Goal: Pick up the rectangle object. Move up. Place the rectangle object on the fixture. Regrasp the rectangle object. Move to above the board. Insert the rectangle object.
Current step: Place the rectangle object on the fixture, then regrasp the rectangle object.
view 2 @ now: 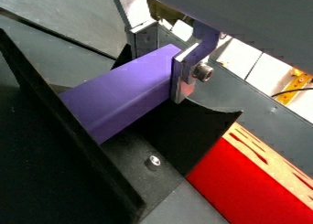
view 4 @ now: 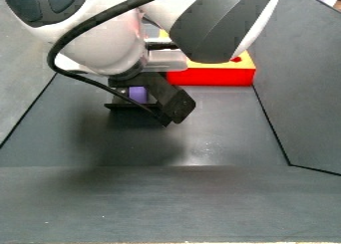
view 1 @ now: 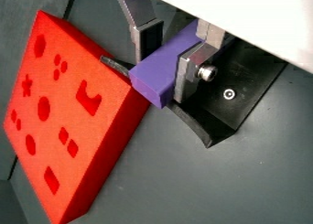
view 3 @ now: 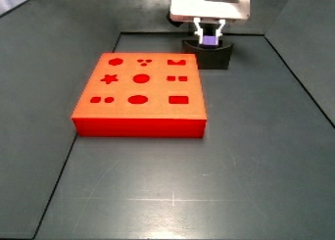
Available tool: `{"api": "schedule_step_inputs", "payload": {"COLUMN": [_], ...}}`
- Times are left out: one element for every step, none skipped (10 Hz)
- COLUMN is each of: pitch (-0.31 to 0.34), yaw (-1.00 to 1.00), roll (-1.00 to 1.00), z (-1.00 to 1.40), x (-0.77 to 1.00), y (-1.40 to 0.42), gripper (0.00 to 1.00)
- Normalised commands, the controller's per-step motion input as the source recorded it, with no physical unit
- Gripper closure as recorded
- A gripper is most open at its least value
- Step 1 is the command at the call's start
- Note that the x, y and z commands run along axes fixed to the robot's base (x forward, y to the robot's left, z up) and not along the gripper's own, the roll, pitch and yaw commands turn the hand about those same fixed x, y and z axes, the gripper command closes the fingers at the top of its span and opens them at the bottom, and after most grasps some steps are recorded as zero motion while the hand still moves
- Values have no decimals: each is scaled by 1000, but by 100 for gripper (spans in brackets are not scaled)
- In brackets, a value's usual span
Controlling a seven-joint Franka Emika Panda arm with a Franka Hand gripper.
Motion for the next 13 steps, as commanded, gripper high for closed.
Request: {"api": "schedule_step_inputs", "payload": {"pitch": [-54,-54,0,0,18,22,29,33,43,57,66,70,73], "yaw": [-79,-53,0,0,8,12,14,13,4,-1,-6,-16,-24], "roll": [-83,-84,0,0,19,23,35,38,44,46,44,42,43], "z": [-327,-327,-167,0,1000,1000,1000,1000,1000,867,679,427,231], "x": [62,62,0,0,0,-7,-21,-26,-30,-32,-28,-22,-21], "y": [110,108,-500,0,0,0,0,1,2,6,8,10,9], "gripper": [100,100,100,0,0,0,0,0,0,0,0,0,0]}}
